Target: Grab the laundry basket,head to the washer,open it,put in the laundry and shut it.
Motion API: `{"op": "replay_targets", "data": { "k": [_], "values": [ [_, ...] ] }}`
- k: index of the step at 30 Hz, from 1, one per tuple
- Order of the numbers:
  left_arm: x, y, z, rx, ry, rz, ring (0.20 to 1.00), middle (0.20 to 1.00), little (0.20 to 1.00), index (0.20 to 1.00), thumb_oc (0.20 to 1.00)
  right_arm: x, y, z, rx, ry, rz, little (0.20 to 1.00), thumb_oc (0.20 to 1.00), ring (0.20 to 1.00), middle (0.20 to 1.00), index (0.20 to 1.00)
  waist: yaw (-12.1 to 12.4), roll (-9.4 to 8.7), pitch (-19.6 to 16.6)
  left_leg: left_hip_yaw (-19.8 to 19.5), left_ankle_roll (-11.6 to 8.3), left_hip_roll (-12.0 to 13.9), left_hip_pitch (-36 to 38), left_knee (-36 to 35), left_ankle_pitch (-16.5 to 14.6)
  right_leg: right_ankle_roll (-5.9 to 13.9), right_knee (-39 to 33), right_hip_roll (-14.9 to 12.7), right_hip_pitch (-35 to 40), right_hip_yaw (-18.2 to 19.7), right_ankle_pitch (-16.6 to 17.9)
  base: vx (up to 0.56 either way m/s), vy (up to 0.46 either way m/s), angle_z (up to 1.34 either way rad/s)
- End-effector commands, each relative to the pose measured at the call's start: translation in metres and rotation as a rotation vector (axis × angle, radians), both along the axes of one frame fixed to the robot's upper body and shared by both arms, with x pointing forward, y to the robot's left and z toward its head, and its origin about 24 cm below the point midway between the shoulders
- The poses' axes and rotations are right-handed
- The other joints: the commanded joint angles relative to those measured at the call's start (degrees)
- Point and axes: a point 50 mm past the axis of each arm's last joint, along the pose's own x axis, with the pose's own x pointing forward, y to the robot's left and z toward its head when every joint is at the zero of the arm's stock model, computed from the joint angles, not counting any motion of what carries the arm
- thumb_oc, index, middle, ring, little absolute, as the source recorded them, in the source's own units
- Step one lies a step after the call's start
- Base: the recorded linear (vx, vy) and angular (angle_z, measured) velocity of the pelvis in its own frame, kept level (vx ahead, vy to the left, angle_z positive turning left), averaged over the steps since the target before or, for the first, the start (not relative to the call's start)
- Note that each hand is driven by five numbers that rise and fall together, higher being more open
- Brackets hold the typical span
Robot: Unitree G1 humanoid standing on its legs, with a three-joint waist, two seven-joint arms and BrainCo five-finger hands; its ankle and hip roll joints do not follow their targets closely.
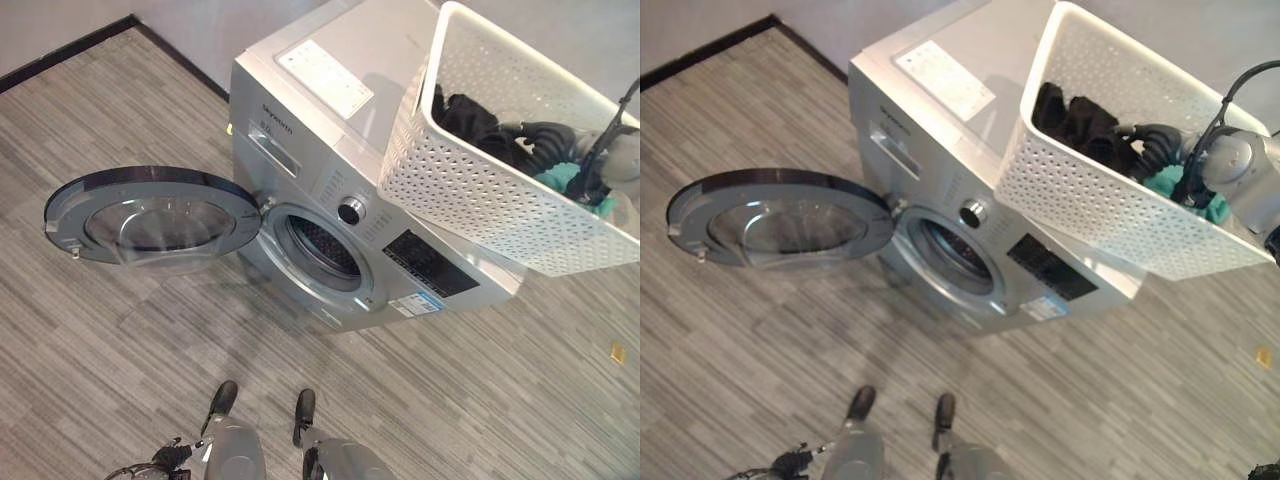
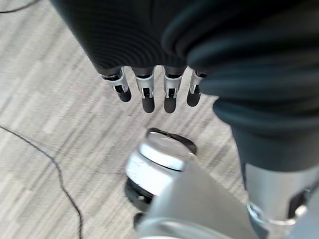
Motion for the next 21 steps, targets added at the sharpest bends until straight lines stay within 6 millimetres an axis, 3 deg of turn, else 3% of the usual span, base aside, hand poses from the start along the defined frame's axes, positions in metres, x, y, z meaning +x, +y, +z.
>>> {"op": "replay_targets", "data": {
  "k": [1,4,12,13,14,15,19,21],
  "values": [
    [-0.011,0.003,-0.001,0.012,0.023,0.036,1.0,1.0,1.0,1.0,1.0,-0.001,-0.001,0.027,0.023,-0.115,-0.019,1.0,1.0,1.0,1.0,1.0,1.83,-0.38,-0.59,3.63,-0.45,6.04,7.08,-5.2,0.69,3.55,4.48,-2.39,-5.19,-0.37,-3.3,0.02,-0.043,0.15],
    [-0.002,-0.002,-0.001,0.005,0.0,0.015,1.0,1.0,1.0,1.0,1.0,0.005,0.017,0.017,0.051,-0.097,0.04,1.0,1.0,1.0,1.0,1.0,2.51,-0.47,0.15,3.0,-0.6,6.43,6.21,-4.89,0.76,3.41,4.56,-1.95,-5.43,-0.87,-3.5,0.0,-0.047,0.04],
    [0.024,-0.009,0.004,0.007,-0.084,0.008,1.0,1.0,1.0,1.0,1.0,0.021,0.008,0.015,0.044,-0.17,-0.103,1.0,1.0,1.0,1.0,1.0,3.89,0.13,2.19,1.97,-0.54,6.6,3.77,-4.83,1.82,3.19,3.69,-1.62,-6.49,-1.83,-2.8,-0.03,-0.029,0.05],
    [0.023,-0.01,0.003,0.006,-0.08,0.008,1.0,1.0,1.0,1.0,1.0,0.022,0.007,0.014,0.047,-0.173,-0.113,0.746,0.746,0.746,0.746,0.746,3.83,0.32,2.23,1.92,-0.51,6.52,3.59,-4.9,1.91,3.14,3.64,-1.59,-6.63,-1.82,-2.74,-0.03,-0.013,0.03],
    [0.022,-0.011,0.002,0.003,-0.072,0.005,1.0,1.0,1.0,1.0,1.0,0.023,0.006,0.011,0.056,-0.167,-0.122,0.366,0.366,0.366,0.366,0.366,3.83,0.48,2.23,1.93,-0.48,6.52,3.51,-5.03,2.03,3.08,3.54,-1.55,-6.69,-1.83,-2.78,0.0,0.0,0.0],
    [0.02,-0.011,0.002,0.007,-0.065,0.004,1.0,1.0,1.0,1.0,1.0,0.024,0.006,0.01,0.067,-0.17,-0.125,0.2,0.2,0.2,0.2,0.2,3.81,0.6,2.18,1.92,-0.45,6.48,3.48,-5.11,2.09,3.04,3.49,-1.49,-6.69,-1.85,-2.84,0.0,0.0,0.0],
    [0.012,-0.01,-0.001,0.008,-0.034,0.018,1.0,1.0,1.0,1.0,1.0,0.024,0.008,0.011,0.13,-0.199,-0.121,0.2,0.2,0.2,0.2,0.2,3.46,0.94,1.75,2.09,-0.44,6.42,3.76,-5.7,2.28,2.97,3.33,-1.39,-6.54,-1.73,-3.03,0.0,-0.002,0.01],
    [0.008,-0.008,-0.001,0.013,-0.025,0.04,1.0,1.0,1.0,1.0,1.0,0.02,0.006,0.028,0.272,-0.318,-0.115,0.2,0.2,0.2,0.2,0.2,2.79,1.0,0.76,2.6,-0.42,6.49,4.65,-5.94,2.0,2.97,3.15,-1.29,-5.96,-1.28,-3.25,0.0,0.0,0.0]
  ]
}}
